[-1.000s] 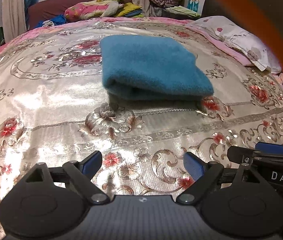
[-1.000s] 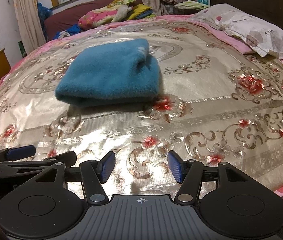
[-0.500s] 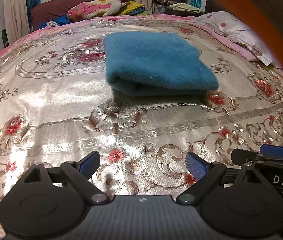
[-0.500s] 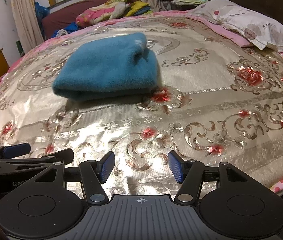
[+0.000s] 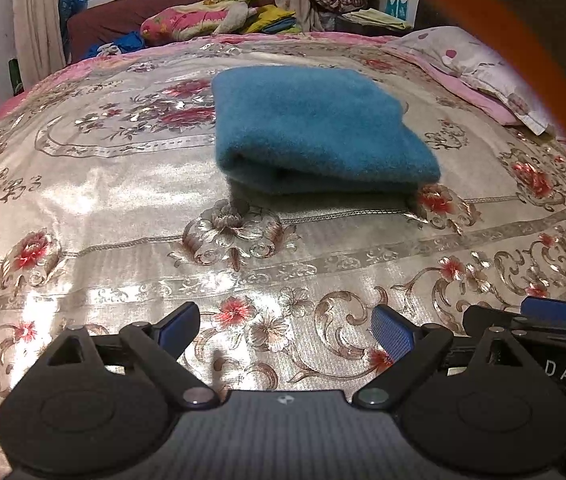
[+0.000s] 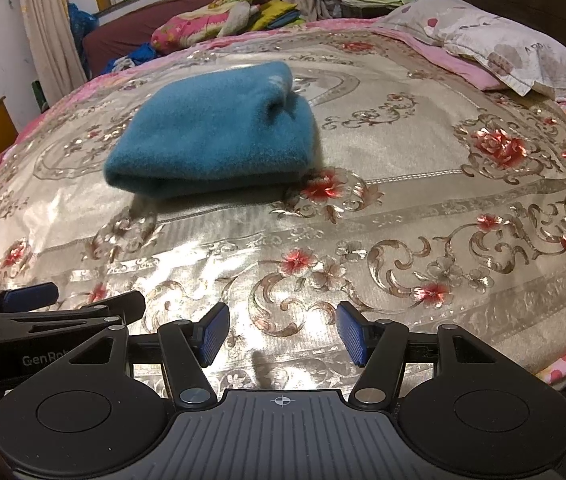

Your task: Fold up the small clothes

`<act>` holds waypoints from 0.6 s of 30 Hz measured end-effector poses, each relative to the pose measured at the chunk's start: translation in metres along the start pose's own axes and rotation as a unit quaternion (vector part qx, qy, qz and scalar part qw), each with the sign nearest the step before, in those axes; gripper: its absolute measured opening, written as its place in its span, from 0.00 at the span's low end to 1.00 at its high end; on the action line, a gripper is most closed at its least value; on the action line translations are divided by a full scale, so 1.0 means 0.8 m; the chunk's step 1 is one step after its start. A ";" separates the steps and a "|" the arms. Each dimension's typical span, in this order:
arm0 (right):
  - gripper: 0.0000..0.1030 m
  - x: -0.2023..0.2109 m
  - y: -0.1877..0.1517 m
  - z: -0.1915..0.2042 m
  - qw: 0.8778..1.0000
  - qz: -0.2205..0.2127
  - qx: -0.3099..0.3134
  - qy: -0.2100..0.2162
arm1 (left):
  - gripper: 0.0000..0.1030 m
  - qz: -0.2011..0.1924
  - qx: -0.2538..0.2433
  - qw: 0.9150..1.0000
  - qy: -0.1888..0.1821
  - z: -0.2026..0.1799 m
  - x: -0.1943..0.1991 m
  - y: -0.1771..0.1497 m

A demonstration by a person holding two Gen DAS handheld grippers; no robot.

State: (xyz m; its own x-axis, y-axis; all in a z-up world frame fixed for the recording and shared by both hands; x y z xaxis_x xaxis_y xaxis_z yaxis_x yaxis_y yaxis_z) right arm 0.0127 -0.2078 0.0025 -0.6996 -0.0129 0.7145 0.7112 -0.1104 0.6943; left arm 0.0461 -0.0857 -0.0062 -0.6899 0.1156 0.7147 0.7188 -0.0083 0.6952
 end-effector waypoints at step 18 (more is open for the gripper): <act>0.58 -0.002 -0.002 -0.003 1.000 0.003 -0.004 -0.004 | 0.95 0.006 -0.008 1.000 0.007 -0.002 -0.002 -0.002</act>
State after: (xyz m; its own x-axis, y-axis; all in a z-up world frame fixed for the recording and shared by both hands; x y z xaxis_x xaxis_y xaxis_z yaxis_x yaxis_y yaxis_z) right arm 0.0124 -0.2100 -0.0003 -0.6942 -0.0058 0.7198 0.7152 -0.1191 0.6887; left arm 0.0456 -0.0878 -0.0085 -0.6823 0.1021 0.7239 0.7257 -0.0255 0.6875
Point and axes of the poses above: each gripper's, at about its wrist camera, not at the fingertips, and x roughly against the way its jaws point, z to its left, y to its top, the point moved 4 cm from there along -x, roughly the way its jaws point, and after that the axes turned 4 degrees about x, right-handed, at the moved point
